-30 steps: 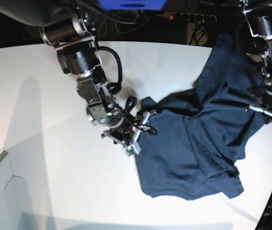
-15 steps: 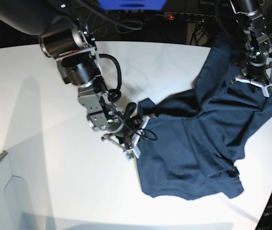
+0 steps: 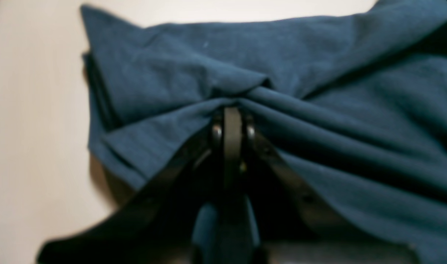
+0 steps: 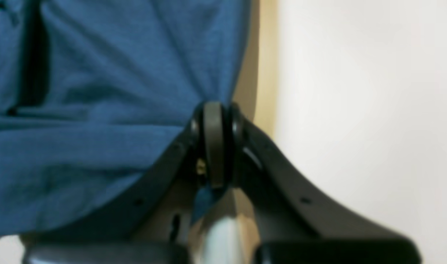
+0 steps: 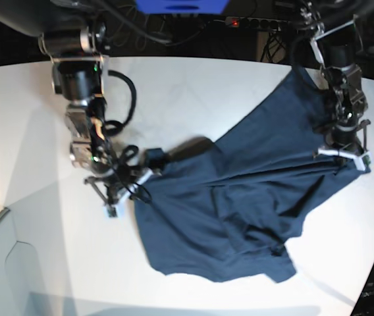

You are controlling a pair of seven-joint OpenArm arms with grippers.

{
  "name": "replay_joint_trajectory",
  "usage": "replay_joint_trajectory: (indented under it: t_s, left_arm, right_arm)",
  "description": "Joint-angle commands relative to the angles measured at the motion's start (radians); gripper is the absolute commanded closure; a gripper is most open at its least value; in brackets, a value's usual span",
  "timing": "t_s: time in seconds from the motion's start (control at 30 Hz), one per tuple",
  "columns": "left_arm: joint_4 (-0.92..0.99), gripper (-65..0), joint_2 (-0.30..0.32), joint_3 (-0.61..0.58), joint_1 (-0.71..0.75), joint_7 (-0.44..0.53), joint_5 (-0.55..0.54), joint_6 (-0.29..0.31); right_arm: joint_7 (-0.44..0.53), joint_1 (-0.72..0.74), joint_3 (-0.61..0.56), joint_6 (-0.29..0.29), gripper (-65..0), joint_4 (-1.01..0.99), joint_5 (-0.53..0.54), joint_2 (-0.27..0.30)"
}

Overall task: Layout the t-shirt on the table in an organized manner, then fold the t-shirt properly
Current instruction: 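Regrasp the shirt edges with both grippers and spread them apart, then pull the shirt's shoulder corners apart with both grippers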

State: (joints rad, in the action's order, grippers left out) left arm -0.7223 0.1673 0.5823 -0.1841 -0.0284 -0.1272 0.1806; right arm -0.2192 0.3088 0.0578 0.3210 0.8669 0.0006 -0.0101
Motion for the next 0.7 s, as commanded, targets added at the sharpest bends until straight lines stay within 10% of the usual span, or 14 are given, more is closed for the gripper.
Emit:
replay_joint_trajectory:
  t_s: [0.0,0.47,0.67]
  left_arm:
    - [0.020,-0.1,0.002,-0.005,-0.033,-0.071,0.018,-0.013]
    - [0.057,-0.1,-0.010,-0.322,-0.354,-0.071,0.064,-0.016]
    - [-0.135,-0.4,-0.005,-0.335,-0.308,-0.078,0.064,-0.014]
  right_arm:
    - [0.020,-0.012,0.009,-0.001,0.0,0.070,-0.003,0.014]
    - [0.020,-0.529,-0.075,-0.001,0.0,0.599,-0.007,-0.023]
    - [-0.079,-0.531,-0.143,-0.001,-25.4,0.624,-0.007,-0.018]
